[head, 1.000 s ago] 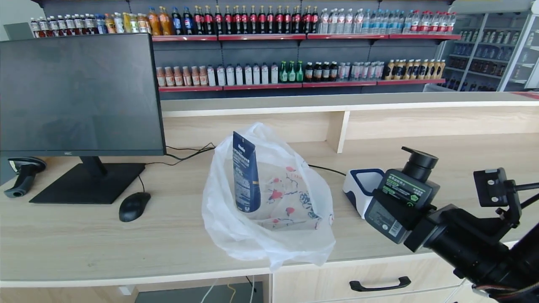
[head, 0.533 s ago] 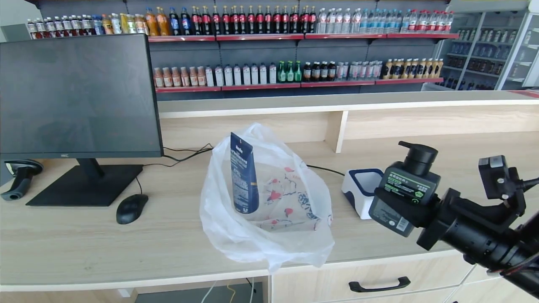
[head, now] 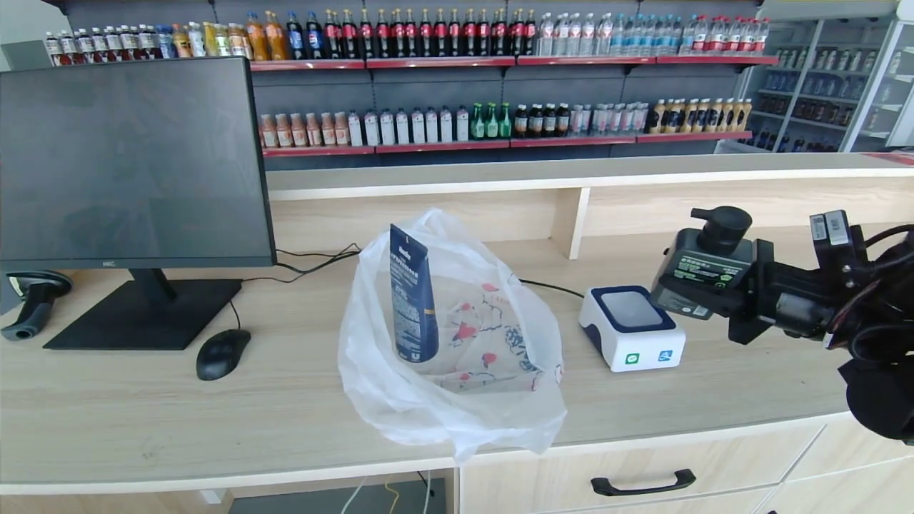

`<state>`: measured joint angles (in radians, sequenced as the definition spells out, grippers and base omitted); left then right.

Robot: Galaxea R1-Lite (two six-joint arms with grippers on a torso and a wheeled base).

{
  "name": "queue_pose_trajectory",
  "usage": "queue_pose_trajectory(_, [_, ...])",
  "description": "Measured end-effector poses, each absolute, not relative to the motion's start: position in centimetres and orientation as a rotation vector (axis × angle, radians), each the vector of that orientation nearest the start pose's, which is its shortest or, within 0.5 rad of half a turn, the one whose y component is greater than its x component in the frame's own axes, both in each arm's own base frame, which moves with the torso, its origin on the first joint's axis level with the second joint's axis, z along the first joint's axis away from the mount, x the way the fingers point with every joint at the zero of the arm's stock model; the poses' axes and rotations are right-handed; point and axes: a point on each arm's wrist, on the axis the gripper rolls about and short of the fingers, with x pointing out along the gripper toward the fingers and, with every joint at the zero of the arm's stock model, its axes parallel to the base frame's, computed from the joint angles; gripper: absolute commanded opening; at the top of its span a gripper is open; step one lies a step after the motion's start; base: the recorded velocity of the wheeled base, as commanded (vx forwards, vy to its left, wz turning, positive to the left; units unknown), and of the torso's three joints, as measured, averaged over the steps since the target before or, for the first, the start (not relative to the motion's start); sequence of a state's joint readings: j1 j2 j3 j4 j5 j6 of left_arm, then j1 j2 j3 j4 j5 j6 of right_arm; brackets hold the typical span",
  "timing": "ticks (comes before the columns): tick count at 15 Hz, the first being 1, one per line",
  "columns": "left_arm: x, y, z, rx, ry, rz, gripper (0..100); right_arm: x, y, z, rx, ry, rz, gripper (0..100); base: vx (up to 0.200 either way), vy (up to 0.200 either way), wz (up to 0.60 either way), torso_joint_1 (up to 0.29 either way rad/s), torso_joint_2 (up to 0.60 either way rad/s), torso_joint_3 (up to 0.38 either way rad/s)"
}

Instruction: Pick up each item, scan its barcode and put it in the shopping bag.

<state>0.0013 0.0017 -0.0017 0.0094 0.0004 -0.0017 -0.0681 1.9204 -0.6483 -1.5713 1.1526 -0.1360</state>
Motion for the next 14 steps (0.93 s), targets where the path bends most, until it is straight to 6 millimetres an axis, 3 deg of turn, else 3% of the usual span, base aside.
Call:
queue_pose_trajectory(4, [-2.3,0.0,7.5,-0.002,0.009,0.002,100,35.5,1.2,15.9,-0.329,-0.387,1.105,0,0.000,0.000,0.00,0.000,0.00,0.000])
queue_pose_trajectory(8, [-2.3,0.0,7.5,-0.003,0.009,0.002,100,37.0,4.1,14.6,-0.343,-0.416,1.194,0,0.000,0.000,0.00,0.000,0.00,0.000])
queue_pose_trajectory(14, [-2.3,0.0,7.5,-0.002,0.009,0.002,100,37.6,1.7,15.0,-0.365,-0.418,1.156,0,0.000,0.000,0.00,0.000,0.00,0.000])
